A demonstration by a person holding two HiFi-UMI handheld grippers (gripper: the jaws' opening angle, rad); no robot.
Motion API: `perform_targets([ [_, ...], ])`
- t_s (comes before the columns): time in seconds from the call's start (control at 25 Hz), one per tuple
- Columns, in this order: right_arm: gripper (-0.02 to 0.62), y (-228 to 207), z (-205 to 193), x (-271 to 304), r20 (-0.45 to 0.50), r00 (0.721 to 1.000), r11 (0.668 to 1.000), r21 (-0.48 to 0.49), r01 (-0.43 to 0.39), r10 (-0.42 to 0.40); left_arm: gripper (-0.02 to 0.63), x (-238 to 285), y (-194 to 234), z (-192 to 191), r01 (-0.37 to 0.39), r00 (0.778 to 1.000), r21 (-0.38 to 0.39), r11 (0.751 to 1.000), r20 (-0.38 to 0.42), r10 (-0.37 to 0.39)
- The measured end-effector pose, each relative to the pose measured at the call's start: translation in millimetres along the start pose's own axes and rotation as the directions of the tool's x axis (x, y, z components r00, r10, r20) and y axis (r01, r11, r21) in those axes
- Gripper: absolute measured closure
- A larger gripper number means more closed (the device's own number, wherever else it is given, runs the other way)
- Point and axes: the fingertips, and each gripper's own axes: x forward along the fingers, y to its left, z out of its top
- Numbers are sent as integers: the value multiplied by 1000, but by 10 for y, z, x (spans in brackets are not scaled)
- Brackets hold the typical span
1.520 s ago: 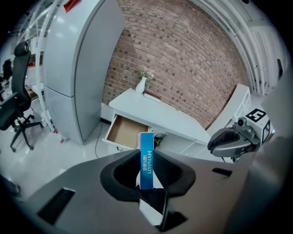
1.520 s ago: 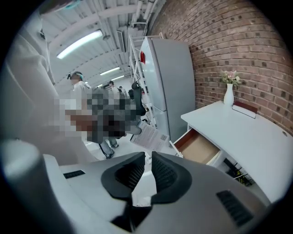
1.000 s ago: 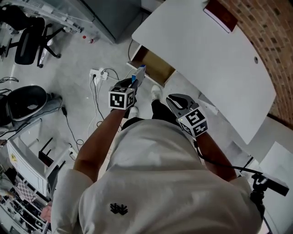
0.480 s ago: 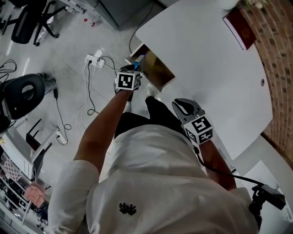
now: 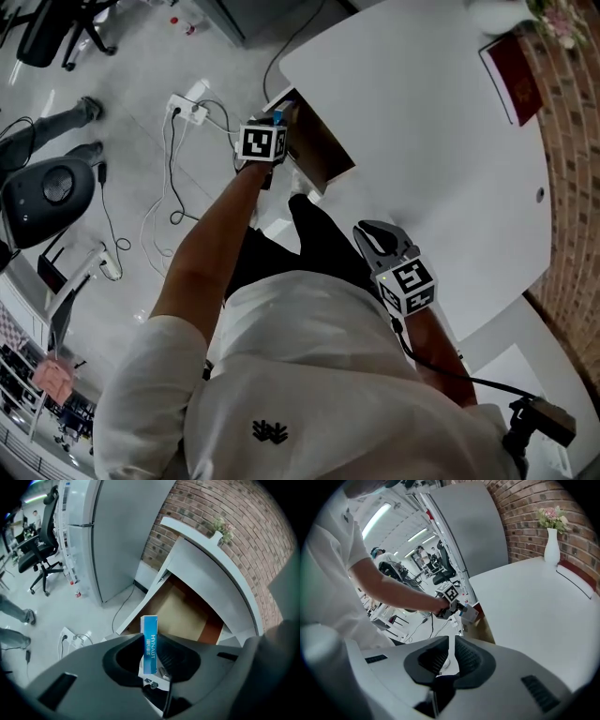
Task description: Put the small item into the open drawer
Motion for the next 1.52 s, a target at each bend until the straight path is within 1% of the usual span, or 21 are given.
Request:
perform_targets([
  [0.2,532,-103,20,55,-11,1000,1000,21,-5,5,515,218,67,33,14,1000,-47,999,-25,-15],
  [0.36,532,-200,-2,71,-19,1000,1000,28,1,0,515,342,99,82,13,999,-53,999,-31,-15],
  [0.48,532,-257,7,80,-19,1000,999,39,4,-3,515,442,104,71,16,998,-71,997,-61,-21],
  [0.64,532,-278,-5,107,-18,1000,999,52,6,-5,514,516,124,78,18,996,-73,997,-82,-24],
  [0.96,532,-287,-11,120,-16,1000,998,65,2,-1,506,505,211,17,-4,996,-74,997,-89,-3],
  [1.12,532,-284,-46,117,-17,1000,999,54,5,-4,497,470,202,28,-2,997,-55,998,-84,-3],
  [1.52,532,-71,18,156,2,1000,999,36,-3,3,480,183,238,19,8,998,-31,999,-62,-10],
])
